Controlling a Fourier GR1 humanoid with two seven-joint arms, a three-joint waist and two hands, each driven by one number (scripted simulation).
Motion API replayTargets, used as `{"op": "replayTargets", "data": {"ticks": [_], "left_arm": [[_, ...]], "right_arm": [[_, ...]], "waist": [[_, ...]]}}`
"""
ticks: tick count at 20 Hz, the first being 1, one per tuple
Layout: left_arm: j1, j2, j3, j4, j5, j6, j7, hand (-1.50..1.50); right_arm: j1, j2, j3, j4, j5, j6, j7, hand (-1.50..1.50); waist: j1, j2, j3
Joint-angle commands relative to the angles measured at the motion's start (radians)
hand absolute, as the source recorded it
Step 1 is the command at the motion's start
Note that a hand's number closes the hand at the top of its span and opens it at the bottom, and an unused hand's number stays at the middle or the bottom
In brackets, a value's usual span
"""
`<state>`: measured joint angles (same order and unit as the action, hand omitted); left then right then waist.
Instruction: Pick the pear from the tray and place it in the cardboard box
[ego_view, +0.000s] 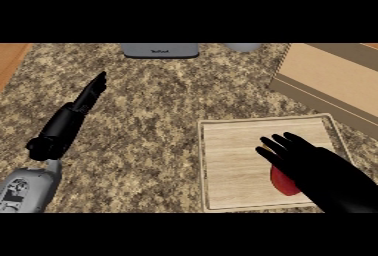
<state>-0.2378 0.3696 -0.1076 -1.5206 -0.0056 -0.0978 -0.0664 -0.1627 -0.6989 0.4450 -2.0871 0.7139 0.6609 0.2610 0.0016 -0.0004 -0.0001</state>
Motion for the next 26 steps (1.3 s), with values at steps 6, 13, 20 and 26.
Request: {"op": "replayTargets", "data": {"ticks": [6, 13, 20, 26], "left_arm": [[-0.019, 0.008, 0.088, 0.051, 0.016, -0.094, -0.04, 0.0], [0.026, -0.062, 0.063, -0.053, -0.062, -0.064, 0.027, 0.0], [0.044, -0.079, 0.097, 0.001, -0.084, -0.096, -0.039, 0.0], [0.003, -0.102, 0.114, 0.019, -0.1, -0.104, -0.012, 0.0]], "right_arm": [[0.069, 0.071, 0.051, 0.075, 0.212, -0.049, -0.04, -1.5], [0.0, 0.13, -0.049, 0.205, 0.228, -0.014, -0.182, -1.5], [0.029, 0.203, 0.001, 0.271, 0.354, -0.061, -0.203, -1.5], [-0.009, 0.186, -0.086, 0.362, 0.397, -0.085, -0.284, -1.5]], "waist": [[-0.004, 0.0, 0.0], [0.0, 0.0, 0.0], [-0.001, 0.0, 0.0], [-0.002, 0.001, 0.0]]}}
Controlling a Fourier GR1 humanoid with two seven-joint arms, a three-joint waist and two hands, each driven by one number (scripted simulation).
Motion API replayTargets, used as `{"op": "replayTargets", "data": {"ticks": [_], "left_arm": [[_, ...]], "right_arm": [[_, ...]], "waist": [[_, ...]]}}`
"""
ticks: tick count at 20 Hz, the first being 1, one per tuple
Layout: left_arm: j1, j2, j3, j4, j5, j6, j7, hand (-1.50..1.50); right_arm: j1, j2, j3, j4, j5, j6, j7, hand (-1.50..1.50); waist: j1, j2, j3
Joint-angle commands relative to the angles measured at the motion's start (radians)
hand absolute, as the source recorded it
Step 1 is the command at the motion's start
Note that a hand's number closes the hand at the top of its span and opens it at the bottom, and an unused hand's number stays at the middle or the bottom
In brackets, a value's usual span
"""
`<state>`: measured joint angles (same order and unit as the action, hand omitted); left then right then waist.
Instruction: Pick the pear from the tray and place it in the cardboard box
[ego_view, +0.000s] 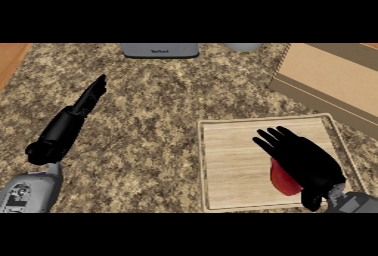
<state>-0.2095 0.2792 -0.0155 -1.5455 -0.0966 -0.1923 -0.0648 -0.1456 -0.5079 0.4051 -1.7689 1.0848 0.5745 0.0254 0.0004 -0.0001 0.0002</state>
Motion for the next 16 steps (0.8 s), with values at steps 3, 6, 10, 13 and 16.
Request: {"op": "replayTargets", "data": {"ticks": [3, 6, 10, 13, 16], "left_arm": [[0.016, -0.017, 0.002, -0.072, -0.029, -0.008, 0.041, 0.0], [-0.009, -0.004, 0.041, 0.019, -0.017, -0.048, -0.016, 0.0], [-0.005, -0.049, 0.015, 0.016, -0.051, -0.008, -0.015, 0.0], [-0.061, -0.06, 0.011, 0.064, -0.077, 0.01, -0.015, 0.0], [-0.038, -0.022, 0.049, 0.01, -0.027, -0.047, 0.011, 0.0]], "right_arm": [[0.012, 0.045, -0.016, 0.131, 0.08, -0.092, -0.061, -1.5], [-0.061, 0.064, -0.056, 0.194, 0.072, -0.04, -0.108, -1.5], [-0.023, 0.032, -0.007, 0.181, 0.107, -0.118, -0.209, 1.5], [-0.071, 0.058, -0.007, 0.315, 0.139, -0.269, -0.288, 1.5], [-0.004, 0.067, -0.016, 0.306, 0.171, -0.38, -0.306, 1.5]], "waist": [[0.002, 0.0, 0.0], [0.003, 0.001, 0.0], [0.001, 0.001, 0.0], [0.003, 0.003, 0.0], [0.002, 0.001, 0.0]]}}
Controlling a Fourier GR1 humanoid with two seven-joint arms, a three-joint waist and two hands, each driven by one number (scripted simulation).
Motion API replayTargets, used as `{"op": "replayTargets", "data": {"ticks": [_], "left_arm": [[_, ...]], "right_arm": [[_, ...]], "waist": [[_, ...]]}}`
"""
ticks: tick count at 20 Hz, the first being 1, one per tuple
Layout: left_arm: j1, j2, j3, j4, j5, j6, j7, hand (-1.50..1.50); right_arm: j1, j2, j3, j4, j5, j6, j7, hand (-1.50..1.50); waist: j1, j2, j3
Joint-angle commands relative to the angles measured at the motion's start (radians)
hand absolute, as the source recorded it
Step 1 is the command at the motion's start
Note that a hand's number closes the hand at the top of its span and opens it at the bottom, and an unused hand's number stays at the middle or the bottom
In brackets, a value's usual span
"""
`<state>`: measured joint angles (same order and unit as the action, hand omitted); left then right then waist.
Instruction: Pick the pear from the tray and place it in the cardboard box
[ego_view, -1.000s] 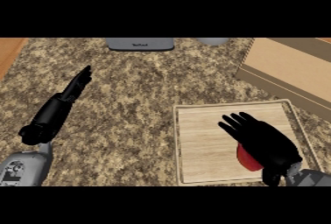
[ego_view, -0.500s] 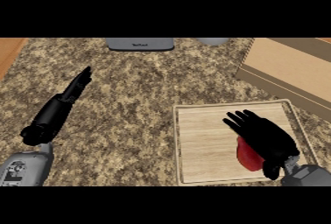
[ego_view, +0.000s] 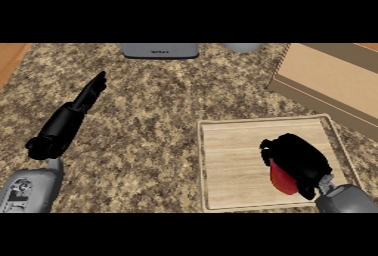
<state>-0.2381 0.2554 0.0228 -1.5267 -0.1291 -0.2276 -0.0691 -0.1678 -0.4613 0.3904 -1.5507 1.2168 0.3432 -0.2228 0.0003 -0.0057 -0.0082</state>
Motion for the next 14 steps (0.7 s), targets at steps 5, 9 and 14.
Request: {"op": "replayTargets", "data": {"ticks": [5, 9, 14], "left_arm": [[0.012, -0.019, -0.012, 0.009, -0.033, 0.008, -0.026, 0.0], [-0.001, 0.004, 0.0, -0.034, 0.007, -0.037, 0.004, 0.0], [-0.007, -0.066, -0.041, 0.006, -0.05, 0.028, 0.011, 0.0]], "right_arm": [[-0.084, 0.081, -0.049, 0.209, -0.023, -0.163, -0.15, 1.5], [-0.242, 0.191, -0.13, 0.309, -0.137, -0.033, -0.143, 1.5], [-0.344, 0.194, -0.2, 0.354, -0.165, -0.13, -0.248, 1.5]], "waist": [[0.014, 0.011, 0.009], [0.055, 0.018, 0.01], [0.011, 0.009, 0.009]]}}
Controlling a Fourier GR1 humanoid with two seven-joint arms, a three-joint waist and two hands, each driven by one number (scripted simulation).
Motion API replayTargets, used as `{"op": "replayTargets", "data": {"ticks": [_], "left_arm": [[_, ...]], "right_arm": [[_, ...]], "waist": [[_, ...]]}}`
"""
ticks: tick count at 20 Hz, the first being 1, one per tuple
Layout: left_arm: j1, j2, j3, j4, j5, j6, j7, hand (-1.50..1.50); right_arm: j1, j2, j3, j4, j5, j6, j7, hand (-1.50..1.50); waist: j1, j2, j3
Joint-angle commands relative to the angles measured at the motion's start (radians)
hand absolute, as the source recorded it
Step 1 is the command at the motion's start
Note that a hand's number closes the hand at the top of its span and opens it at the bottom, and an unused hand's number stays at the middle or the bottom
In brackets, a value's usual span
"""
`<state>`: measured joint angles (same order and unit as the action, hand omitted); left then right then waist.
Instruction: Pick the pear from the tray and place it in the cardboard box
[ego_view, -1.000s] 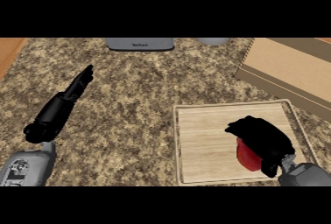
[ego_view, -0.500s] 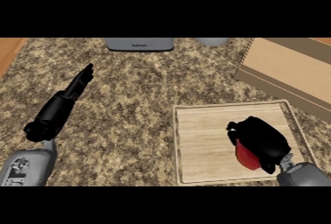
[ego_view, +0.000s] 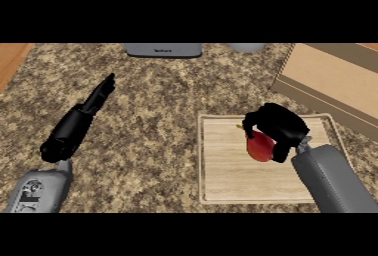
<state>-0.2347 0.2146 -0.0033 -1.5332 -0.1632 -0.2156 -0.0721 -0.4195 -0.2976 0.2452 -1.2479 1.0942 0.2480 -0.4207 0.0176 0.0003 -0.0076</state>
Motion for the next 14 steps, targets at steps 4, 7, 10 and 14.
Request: {"op": "replayTargets", "data": {"ticks": [4, 7, 10, 14], "left_arm": [[-0.004, 0.027, 0.039, 0.061, 0.008, -0.022, -0.046, 0.0], [0.015, 0.01, 0.031, 0.003, 0.003, -0.006, -0.013, 0.0], [0.011, 0.04, 0.05, -0.033, 0.035, -0.05, 0.032, 0.0], [0.044, 0.038, 0.049, -0.033, 0.018, -0.033, 0.015, 0.0]], "right_arm": [[-0.108, 0.071, -0.05, -0.052, -0.025, -0.112, -0.031, 1.5], [-0.121, -0.03, -0.132, -0.152, -0.083, -0.036, -0.073, 1.5], [-0.142, -0.014, -0.222, -0.199, -0.146, 0.004, 0.006, 1.5], [-0.149, 0.033, -0.381, -0.219, -0.227, -0.013, 0.171, 1.5]], "waist": [[-0.017, 0.001, 0.007], [-0.022, -0.003, 0.007], [-0.021, -0.004, 0.007], [-0.025, -0.006, 0.008]]}}
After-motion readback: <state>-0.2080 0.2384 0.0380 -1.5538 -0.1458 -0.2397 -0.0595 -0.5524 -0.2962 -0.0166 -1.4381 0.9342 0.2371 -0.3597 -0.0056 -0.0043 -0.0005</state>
